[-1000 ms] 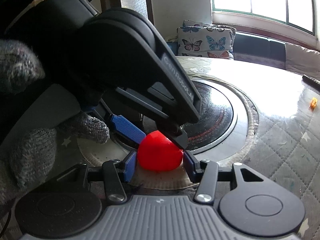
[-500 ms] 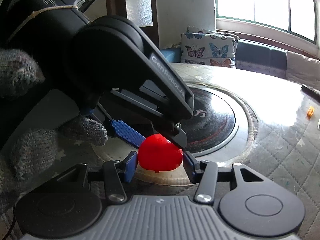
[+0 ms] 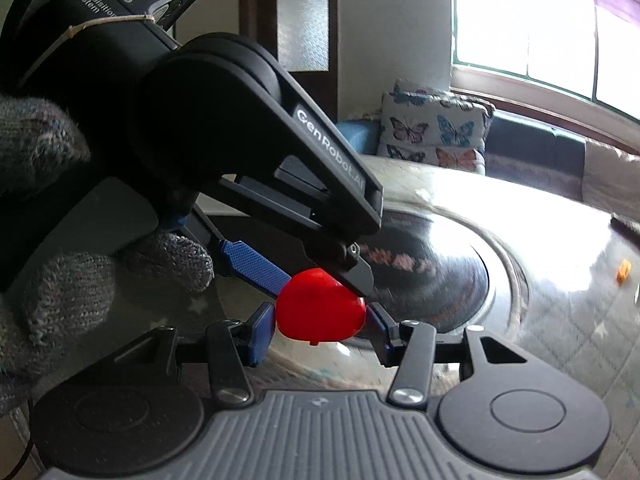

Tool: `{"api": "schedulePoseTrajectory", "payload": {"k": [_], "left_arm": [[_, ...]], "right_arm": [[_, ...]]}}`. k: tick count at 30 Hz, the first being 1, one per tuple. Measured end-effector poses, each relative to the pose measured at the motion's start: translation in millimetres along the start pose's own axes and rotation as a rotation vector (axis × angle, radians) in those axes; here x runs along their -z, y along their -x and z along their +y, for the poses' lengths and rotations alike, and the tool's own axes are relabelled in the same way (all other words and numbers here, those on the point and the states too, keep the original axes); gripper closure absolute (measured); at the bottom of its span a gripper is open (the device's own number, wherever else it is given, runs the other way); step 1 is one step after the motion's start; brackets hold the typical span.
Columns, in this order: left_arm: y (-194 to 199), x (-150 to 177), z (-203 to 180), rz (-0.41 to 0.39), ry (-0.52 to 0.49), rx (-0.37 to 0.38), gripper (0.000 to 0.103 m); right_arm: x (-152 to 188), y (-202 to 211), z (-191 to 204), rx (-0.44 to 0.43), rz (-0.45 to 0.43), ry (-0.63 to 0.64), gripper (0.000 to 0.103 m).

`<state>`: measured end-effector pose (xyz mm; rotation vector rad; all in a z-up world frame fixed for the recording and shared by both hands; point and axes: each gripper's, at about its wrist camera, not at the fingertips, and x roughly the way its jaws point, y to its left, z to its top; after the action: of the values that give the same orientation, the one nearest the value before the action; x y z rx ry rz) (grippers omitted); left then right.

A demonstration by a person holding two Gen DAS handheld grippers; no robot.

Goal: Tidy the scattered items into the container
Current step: 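Lift the red ball with the left gripper and carry it over the box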

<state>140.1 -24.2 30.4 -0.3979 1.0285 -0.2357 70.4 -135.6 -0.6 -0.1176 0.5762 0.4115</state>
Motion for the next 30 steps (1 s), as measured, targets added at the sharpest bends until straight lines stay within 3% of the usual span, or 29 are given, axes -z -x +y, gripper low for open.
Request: {"api": "schedulePoseTrajectory", "payload": {"k": [16, 25, 30], "left_arm": [[57.0, -49.6, 58.4, -0.168, 0.089, -0.045, 0.050], [43.7, -66.8, 99.6, -0.145, 0.178, -0.029, 0.050], [34.9, -69.0, 103.0, -0.132, 0.181, -0.016, 0.050]], "right_arm": [[-60.0, -41.3, 48.4, -0.109, -0.097, 0.134, 0.053], [-67.8, -82.1, 70.3, -0.141, -0.051, 0.167, 0.053], [-64.5, -93.3, 68.8, -0.132, -0.035, 0.164, 0.053]]}}
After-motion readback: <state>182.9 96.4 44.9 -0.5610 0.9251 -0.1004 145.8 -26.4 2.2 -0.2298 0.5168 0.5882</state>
